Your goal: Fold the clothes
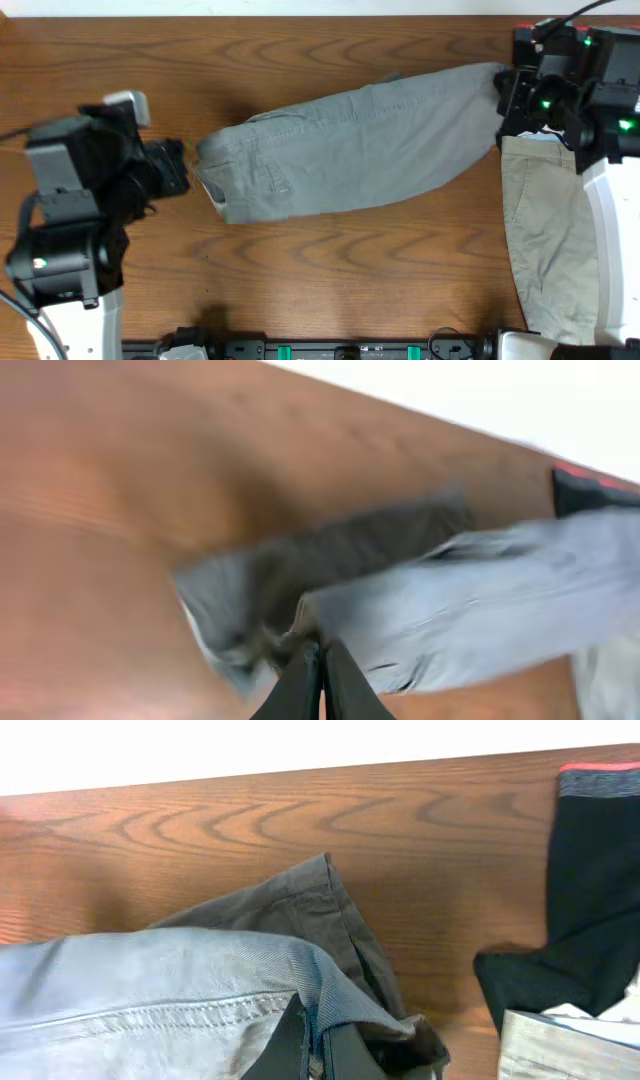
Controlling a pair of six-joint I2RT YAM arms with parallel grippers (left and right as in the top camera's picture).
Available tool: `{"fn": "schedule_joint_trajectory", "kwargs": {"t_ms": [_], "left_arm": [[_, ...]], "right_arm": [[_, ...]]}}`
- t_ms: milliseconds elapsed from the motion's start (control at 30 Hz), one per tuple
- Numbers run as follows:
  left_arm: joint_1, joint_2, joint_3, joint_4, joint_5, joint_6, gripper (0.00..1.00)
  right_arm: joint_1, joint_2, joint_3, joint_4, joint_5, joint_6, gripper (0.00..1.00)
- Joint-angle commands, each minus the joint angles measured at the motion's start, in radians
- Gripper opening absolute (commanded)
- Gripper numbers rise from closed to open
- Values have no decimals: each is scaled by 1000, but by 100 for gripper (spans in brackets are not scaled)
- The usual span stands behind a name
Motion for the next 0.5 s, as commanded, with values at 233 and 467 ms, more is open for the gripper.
{"fn": "schedule_joint_trajectory", "kwargs": {"t_ms": [233, 467], "left_arm": [[3, 39, 172, -107, -47, 77, 6], [1, 184, 73, -242, 99, 86, 14]], "right_arm": [[-9, -74, 0, -13, -8, -24, 1], [-6, -65, 0, -42, -7, -26, 1]]}}
